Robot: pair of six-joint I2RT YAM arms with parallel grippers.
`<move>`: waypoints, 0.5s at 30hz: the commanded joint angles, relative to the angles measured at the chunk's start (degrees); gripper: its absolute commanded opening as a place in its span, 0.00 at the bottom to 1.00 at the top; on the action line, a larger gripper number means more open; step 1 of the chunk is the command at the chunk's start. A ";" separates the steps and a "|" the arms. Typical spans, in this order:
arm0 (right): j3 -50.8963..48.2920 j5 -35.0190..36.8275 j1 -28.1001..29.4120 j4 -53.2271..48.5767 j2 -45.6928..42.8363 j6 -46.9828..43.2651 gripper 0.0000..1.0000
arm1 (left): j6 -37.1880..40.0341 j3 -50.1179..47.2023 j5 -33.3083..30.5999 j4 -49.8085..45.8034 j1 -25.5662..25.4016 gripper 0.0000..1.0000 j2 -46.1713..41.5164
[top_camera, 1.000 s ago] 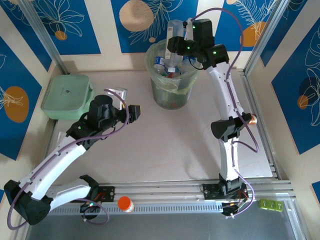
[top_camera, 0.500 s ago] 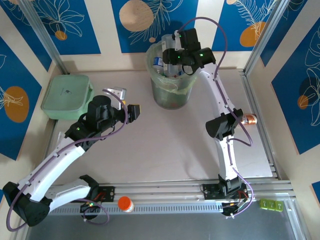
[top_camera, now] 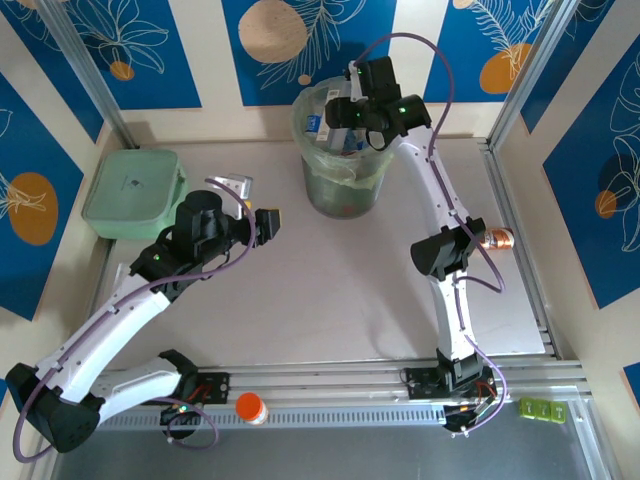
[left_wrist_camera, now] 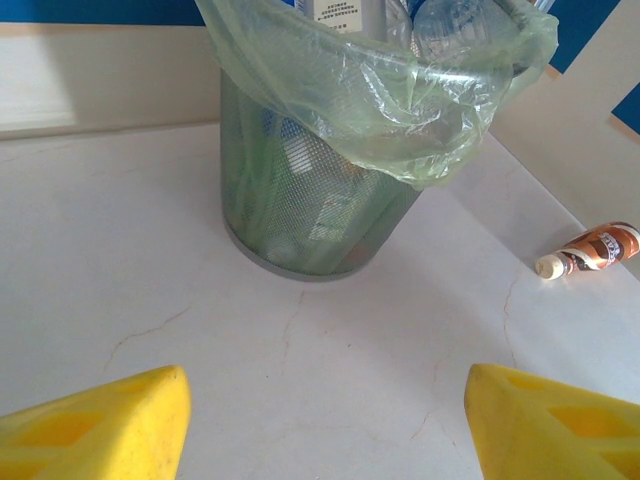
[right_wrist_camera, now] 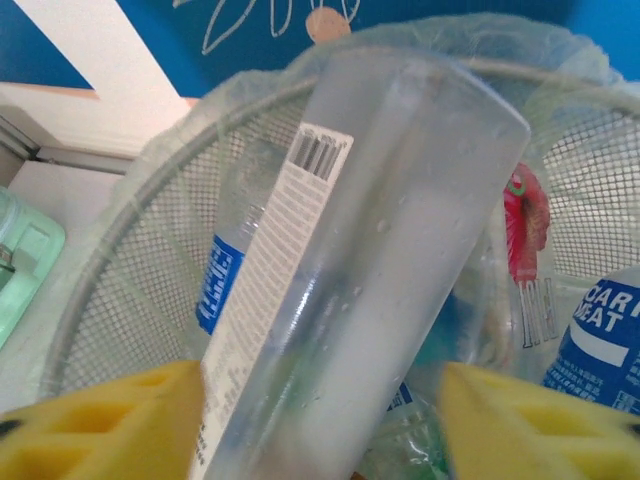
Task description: Put the plastic bottles in the bin
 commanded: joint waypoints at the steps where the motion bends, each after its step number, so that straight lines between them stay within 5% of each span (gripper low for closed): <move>1: 1.96 -0.18 0.66 2.23 -3.01 0.39 0.50 | 0.48 -0.40 -0.16 1.43 0.80 0.72 0.09; 15: 2.64 -1.82 -0.74 -0.73 5.56 4.82 0.44 | 0.73 -0.77 -1.12 1.71 0.97 0.72 -0.27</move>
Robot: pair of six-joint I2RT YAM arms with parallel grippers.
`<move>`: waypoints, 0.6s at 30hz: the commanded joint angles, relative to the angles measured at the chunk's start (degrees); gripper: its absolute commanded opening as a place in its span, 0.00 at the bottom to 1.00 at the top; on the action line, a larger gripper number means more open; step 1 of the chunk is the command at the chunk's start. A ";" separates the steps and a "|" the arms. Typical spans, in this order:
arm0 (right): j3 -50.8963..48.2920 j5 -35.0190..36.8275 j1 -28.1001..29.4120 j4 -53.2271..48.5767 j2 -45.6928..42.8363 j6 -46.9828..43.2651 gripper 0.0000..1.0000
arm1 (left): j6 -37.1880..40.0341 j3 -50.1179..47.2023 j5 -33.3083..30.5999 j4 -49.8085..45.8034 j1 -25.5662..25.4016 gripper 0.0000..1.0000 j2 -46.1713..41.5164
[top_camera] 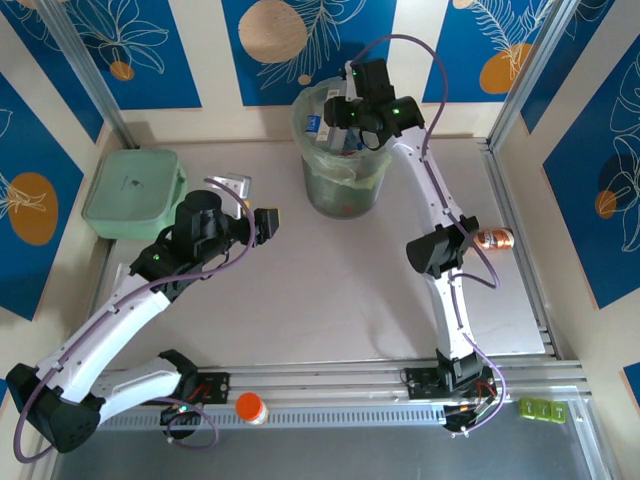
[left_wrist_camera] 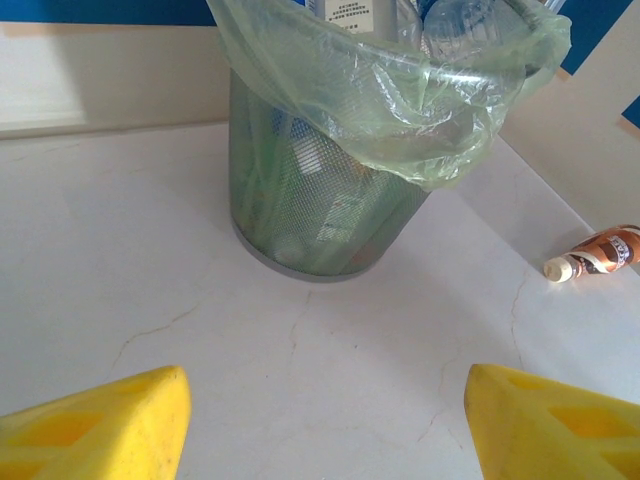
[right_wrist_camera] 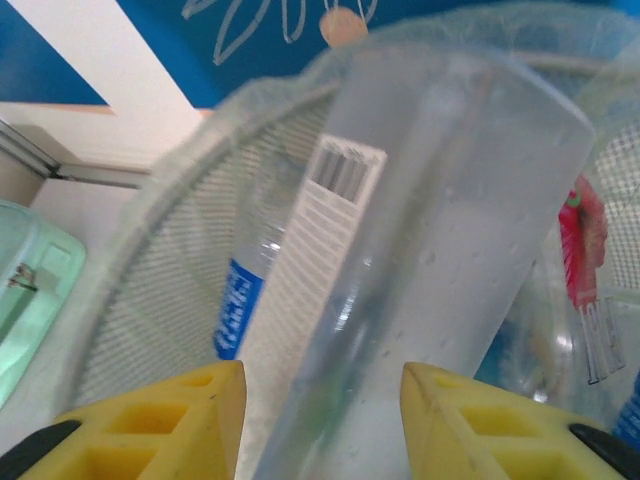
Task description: Put the plastic bottles in the bin
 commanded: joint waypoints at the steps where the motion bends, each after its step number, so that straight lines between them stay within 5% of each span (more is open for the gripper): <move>1: 0.51 -0.83 -0.76 -2.62 2.15 1.66 0.43 | 0.56 -0.50 -0.14 1.70 0.69 0.72 -0.23; 10: 1.17 -0.32 -0.38 -3.92 -4.56 0.07 0.40 | -6.77 6.48 6.82 -4.69 0.62 0.72 0.65; 18: -14.18 -1.59 -2.14 0.68 -21.66 4.46 0.46 | -10.15 9.50 14.24 -2.88 -3.17 0.70 9.68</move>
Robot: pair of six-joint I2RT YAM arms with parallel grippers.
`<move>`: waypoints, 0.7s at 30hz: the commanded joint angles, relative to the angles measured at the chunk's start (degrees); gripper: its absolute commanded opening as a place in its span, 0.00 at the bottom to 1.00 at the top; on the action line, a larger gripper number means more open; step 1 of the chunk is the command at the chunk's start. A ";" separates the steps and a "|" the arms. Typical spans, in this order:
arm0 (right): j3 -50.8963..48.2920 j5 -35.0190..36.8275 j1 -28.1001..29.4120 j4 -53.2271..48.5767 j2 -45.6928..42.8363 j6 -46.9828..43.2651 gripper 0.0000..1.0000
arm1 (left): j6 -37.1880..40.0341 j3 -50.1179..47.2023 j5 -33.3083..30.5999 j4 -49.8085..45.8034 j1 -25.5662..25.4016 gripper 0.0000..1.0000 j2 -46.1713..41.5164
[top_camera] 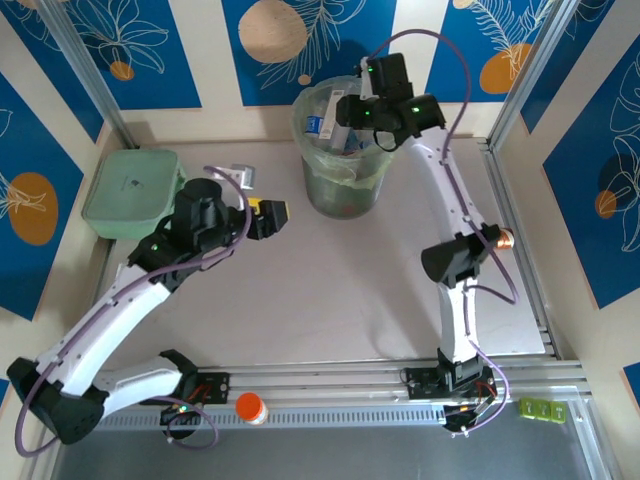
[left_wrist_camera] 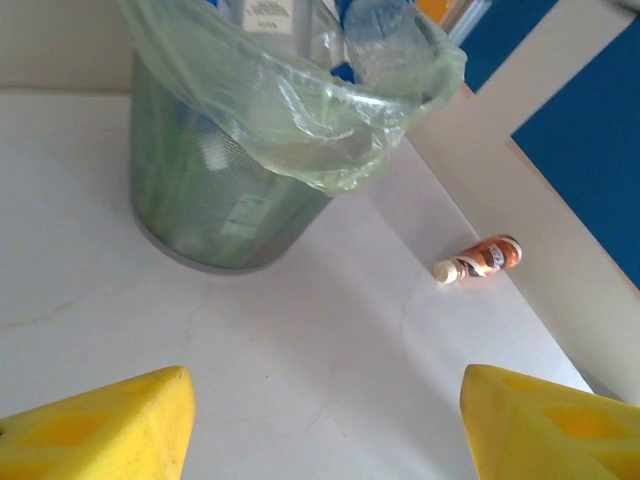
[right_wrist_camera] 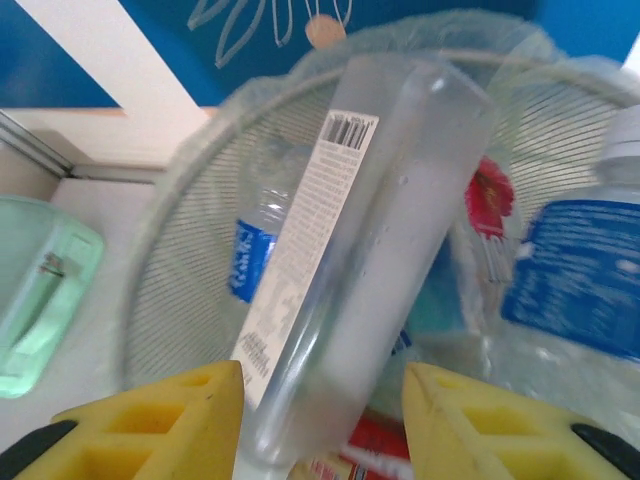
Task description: Put the plastic bottles in the bin
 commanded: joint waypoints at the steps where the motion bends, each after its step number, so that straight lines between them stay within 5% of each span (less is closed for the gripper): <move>1: -5.65 -0.74 -1.80 2.52 -9.90 3.96 0.46 | 0.79 3.82 3.01 -2.15 -3.78 0.70 6.27; 9: -37.73 5.61 -11.22 6.91 -30.37 17.17 0.48 | 6.85 5.68 1.08 -10.64 -8.34 0.73 12.98; 14: -61.39 5.20 -23.15 10.41 -40.38 27.92 0.54 | 9.41 3.18 -2.28 -14.67 -8.39 0.77 11.34; 21: -72.81 5.90 -35.33 11.68 -34.84 34.66 0.89 | 12.06 -0.56 -5.86 -12.43 -8.39 0.80 8.92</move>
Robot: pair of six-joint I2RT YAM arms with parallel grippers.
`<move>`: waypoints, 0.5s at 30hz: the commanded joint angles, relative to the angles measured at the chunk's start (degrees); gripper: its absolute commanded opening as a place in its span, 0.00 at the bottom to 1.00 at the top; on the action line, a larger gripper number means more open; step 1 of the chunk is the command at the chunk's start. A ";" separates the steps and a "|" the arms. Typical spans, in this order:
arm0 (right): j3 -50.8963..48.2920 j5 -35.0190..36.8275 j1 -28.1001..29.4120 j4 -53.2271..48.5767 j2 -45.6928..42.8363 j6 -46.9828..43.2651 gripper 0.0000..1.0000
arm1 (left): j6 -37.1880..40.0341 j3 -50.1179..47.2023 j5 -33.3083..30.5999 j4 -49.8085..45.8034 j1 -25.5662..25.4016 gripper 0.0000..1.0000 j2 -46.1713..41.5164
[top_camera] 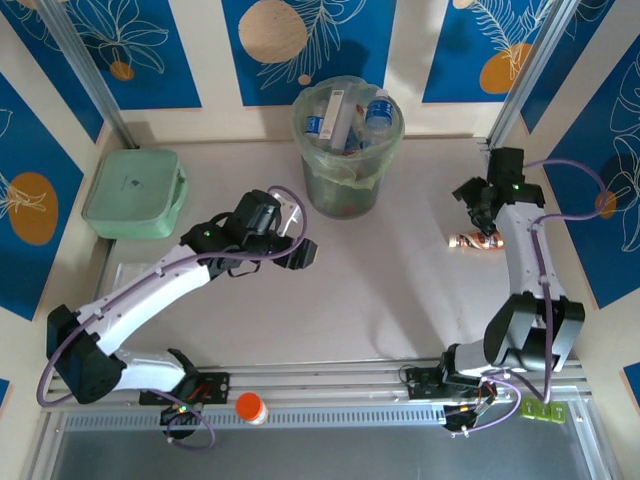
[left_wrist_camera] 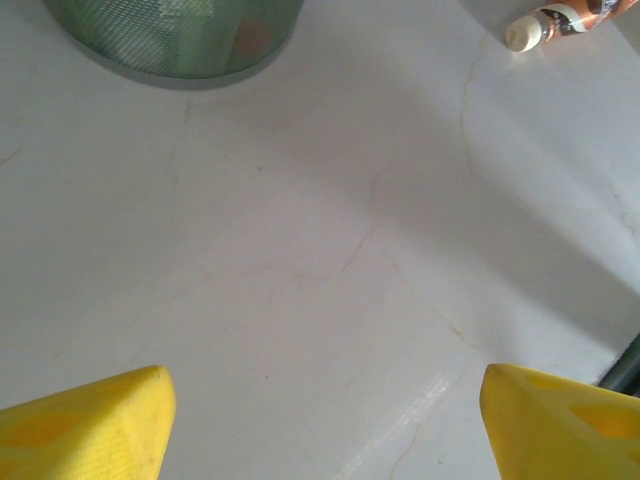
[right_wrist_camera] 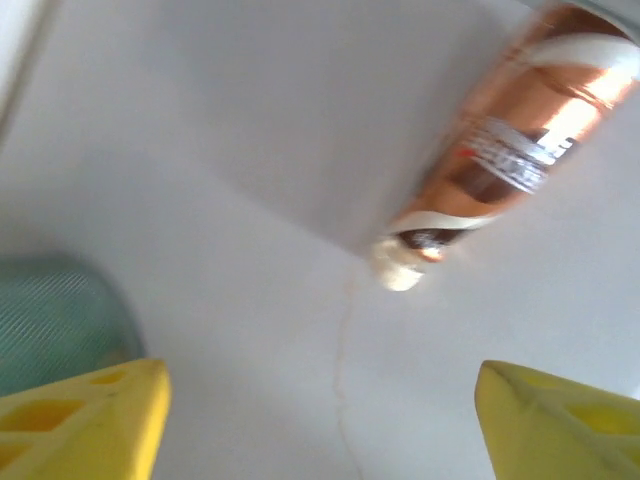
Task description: Put the plastic bottles in the bin
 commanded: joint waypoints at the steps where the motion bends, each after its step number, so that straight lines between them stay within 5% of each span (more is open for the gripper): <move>1: 0.14 3.03 -2.53 1.09 3.96 4.98 0.94 | 2.25 -1.85 -1.62 0.58 0.08 0.80 -1.05; 8: 4.98 7.68 -6.52 -1.24 16.09 5.53 0.99 | 2.85 -3.74 0.62 3.20 0.14 0.80 -0.73; 15: 8.64 4.81 -8.20 -0.57 23.13 6.65 0.99 | 3.46 -5.17 0.92 4.99 0.15 0.81 -1.49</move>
